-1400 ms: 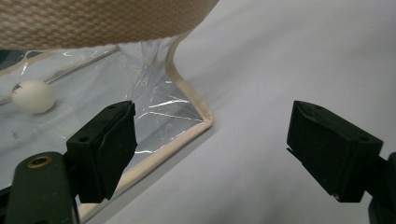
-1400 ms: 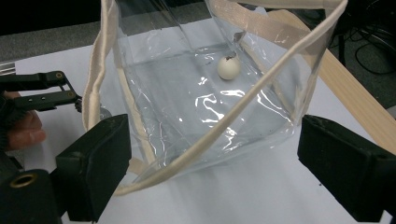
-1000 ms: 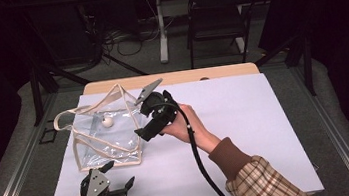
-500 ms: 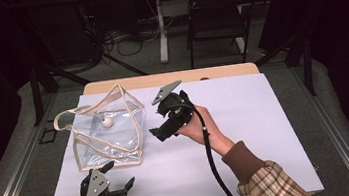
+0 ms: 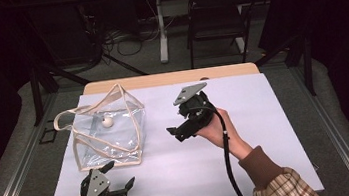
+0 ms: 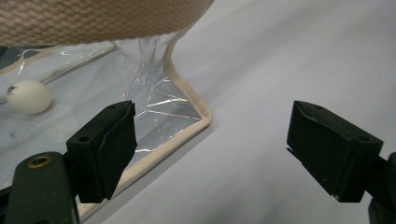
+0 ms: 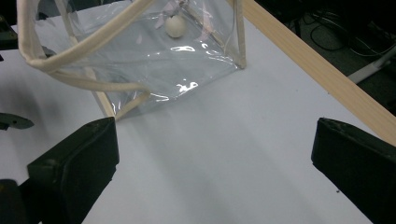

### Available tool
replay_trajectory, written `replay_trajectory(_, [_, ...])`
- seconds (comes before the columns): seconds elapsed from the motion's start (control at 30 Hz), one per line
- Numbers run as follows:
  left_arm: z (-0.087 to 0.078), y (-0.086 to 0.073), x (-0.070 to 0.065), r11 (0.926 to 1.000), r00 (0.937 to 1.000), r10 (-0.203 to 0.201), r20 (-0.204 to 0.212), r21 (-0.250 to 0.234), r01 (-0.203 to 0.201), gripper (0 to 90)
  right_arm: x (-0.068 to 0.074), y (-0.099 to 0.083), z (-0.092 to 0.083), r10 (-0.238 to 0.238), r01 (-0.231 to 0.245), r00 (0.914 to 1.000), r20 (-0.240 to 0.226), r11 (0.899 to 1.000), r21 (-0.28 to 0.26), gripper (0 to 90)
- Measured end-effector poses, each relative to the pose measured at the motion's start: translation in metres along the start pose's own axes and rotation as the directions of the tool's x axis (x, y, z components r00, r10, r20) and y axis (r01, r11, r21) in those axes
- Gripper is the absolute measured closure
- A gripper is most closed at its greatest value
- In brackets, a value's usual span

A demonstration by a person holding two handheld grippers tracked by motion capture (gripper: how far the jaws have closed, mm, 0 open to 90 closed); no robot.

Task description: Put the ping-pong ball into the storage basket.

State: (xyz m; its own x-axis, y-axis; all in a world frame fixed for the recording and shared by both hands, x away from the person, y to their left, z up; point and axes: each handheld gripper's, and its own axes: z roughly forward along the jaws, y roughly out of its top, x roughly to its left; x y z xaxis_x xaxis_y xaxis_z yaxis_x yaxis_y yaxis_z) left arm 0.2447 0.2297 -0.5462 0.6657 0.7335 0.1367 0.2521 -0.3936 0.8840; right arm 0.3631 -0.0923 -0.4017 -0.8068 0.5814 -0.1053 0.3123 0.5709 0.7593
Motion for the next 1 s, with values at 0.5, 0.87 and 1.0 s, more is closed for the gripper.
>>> replay_trajectory(0.5, [0.001, 0.000, 0.000, 1.0000, 1.0000, -0.001, 0.005, 0.006, 0.001, 16.1, -0.008, -0.040, -0.023, 0.024, -0.023, 0.9985, 0.049, 1.000, -0.018, 1.1])
replay_trajectory(0.87, [0.002, 0.000, 0.000, 0.9999, 1.0000, -0.002, 0.008, 0.011, 0.002, 16.1, -0.014, -0.065, -0.035, 0.052, -0.050, 0.9960, 0.073, 0.998, -0.030, 1.1])
replay_trajectory(1.0, [0.002, 0.000, 0.000, 0.9999, 1.0000, 0.000, 0.006, 0.011, 0.000, 16.1, -0.014, -0.073, -0.038, 0.055, -0.052, 0.9954, 0.079, 0.998, -0.034, 1.3])
